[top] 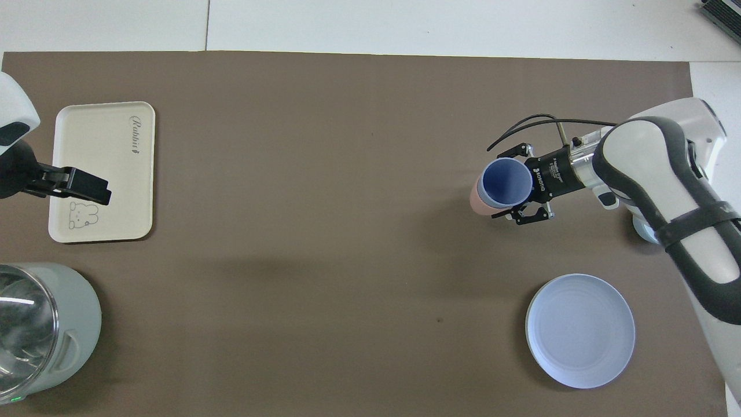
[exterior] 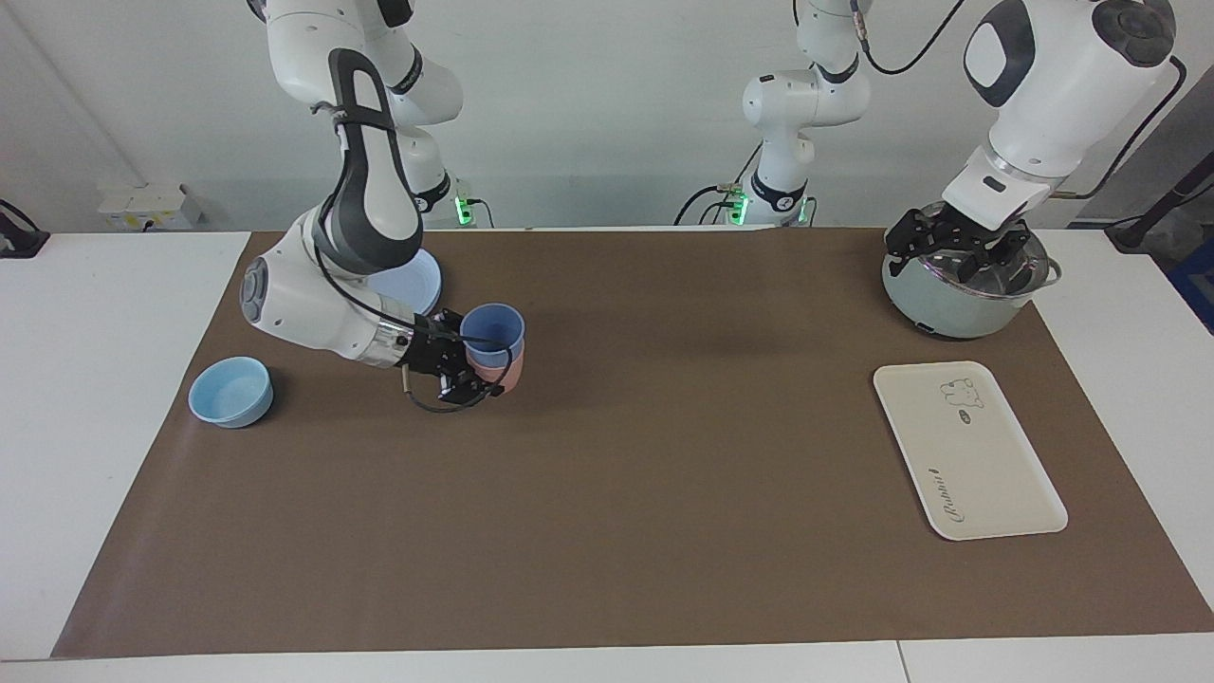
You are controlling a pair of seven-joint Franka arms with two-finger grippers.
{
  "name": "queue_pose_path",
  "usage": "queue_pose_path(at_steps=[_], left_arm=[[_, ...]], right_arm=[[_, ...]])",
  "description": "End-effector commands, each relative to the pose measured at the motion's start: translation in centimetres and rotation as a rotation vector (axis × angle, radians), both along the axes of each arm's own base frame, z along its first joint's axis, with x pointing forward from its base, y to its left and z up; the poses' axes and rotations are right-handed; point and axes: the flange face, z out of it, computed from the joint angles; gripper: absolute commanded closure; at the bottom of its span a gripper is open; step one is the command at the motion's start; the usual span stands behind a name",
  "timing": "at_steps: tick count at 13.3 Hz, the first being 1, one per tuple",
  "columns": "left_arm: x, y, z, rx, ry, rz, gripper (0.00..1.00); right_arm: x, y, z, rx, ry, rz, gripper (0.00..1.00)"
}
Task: Place cup on tray
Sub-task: 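Carry the blue cup with the right gripper toward the left gripper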
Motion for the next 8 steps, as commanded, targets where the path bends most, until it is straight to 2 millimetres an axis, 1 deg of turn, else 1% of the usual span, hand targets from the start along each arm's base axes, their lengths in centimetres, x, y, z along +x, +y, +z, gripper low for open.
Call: queue_pose_path(at_steps=[1,3,5,6,8], left_arm=[[-0.9,0.3,0.0,0.017,-0.004,0.012,0.0],[-0.8,0.1,0.0,0.017,-0.008,0.015,0.0],[-1.5,-1.0,1.1,0.007,-0.016,0.01,0.0],[-1.6,-1.9,1.4,-0.005,-0.024,0.054,0.0],[-2.0,-6.2,1.6,-0.041,-0.025,0.172,0.0]], right_arm=[[-1.5,4.0,2.6,0.001,-0.022,-0.049,1.0],[-1.5,6.5,3.6,-0.01,-0.042,-0.101,1.0],[-1.8,9.2,4.3,-0.016,-0.071,-0.137,1.0],[-2.0,10.4,4.7,-0.016,-0.08,-0.155,1.0],[-2.1,12.6,6.1,-0.006,-0.104,-0.189,1.0]])
